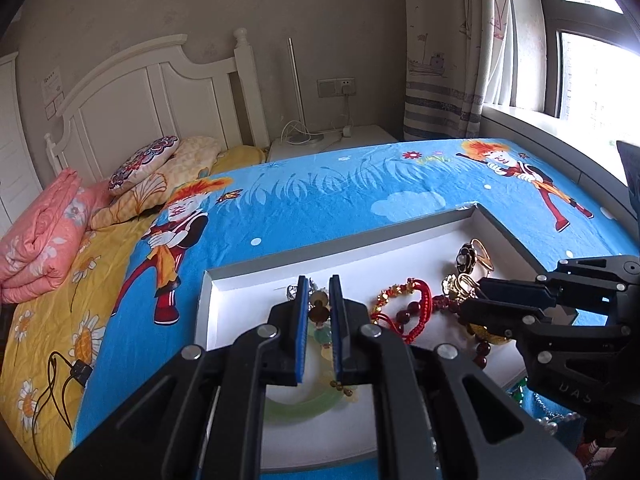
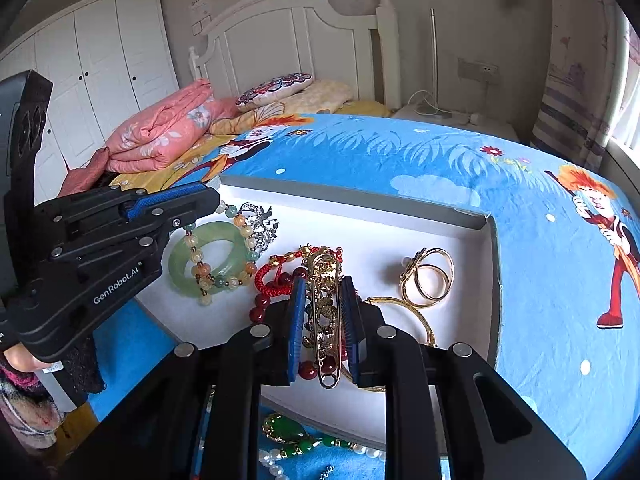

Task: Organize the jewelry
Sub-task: 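Carry the brooch pin into the tray with the right tool while the left tool carries the bead bracelet there, then open both tools and withdraw them toward the pearl necklace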

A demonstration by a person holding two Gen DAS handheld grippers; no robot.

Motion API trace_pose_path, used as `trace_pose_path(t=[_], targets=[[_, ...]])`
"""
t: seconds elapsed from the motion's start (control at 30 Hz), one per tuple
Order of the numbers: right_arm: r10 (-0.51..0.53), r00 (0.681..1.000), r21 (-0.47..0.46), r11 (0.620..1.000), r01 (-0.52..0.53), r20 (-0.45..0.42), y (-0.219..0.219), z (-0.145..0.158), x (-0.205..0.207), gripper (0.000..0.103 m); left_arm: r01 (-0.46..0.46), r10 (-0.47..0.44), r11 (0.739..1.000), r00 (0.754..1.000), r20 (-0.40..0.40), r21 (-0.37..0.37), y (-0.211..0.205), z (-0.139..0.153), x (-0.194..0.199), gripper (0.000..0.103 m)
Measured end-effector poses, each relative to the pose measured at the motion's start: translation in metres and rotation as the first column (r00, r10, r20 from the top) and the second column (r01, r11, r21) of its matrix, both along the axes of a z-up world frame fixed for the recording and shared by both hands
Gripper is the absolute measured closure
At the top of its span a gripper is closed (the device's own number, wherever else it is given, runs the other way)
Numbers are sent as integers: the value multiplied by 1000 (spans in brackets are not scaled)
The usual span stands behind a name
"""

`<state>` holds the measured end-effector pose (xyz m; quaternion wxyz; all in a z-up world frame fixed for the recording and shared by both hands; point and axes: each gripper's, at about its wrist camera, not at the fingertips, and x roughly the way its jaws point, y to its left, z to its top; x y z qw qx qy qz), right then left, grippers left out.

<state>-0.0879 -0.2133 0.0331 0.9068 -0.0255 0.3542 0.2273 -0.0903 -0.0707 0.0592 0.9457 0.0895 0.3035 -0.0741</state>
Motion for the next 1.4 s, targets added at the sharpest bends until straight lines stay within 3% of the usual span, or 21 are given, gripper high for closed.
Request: trace_pose_path(t=[0.13,0.2,0.23,0.27,0.33,0.37,0.67,1.0,1.1,1.2,1.4], targets=[[-5,1000,-30,1000,5,2,6,0,1,82,6,-6,1000,1000,-9,6,0,-3,-1,93],[-18,1000,-2,1000,18,3,3,2,1,56,-2,2,999,1000,0,36,-2,-5,-2,90],[-22,1000,1,1000,22,7,1,2,0,53,-16,15,999,1000,8,52,-2,-5,-4,70],[-27,1000,-1,1000,27,13,0,3,-2,50,-27,26,998,1000,17,58,-2,-5,-6,34],[-38,999,20,999,38,24,-7,7,-5,49,-77,74,996,995,66,54,4,-1,-13,13],[-45,999,33,998,44,30,-10,9,-7,47,-88,85,995,994,71,47,8,0,-15,10],[-81,993,55,996,77,89,-31,20,-37,18,-159,156,987,985,72,39,28,-4,-48,3],[-102,989,25,995,100,107,-59,5,-77,17,-178,172,983,977,122,43,58,-25,-91,3],[-110,985,3,994,110,130,-69,0,-89,17,-179,177,984,981,76,18,70,-40,-84,3],[-113,986,3,993,114,122,-83,-8,-97,17,-156,158,987,983,89,-34,77,-39,-88,3],[-92,992,15,996,91,83,-103,-31,-118,17,-106,105,992,994,32,62,61,-49,-80,3]])
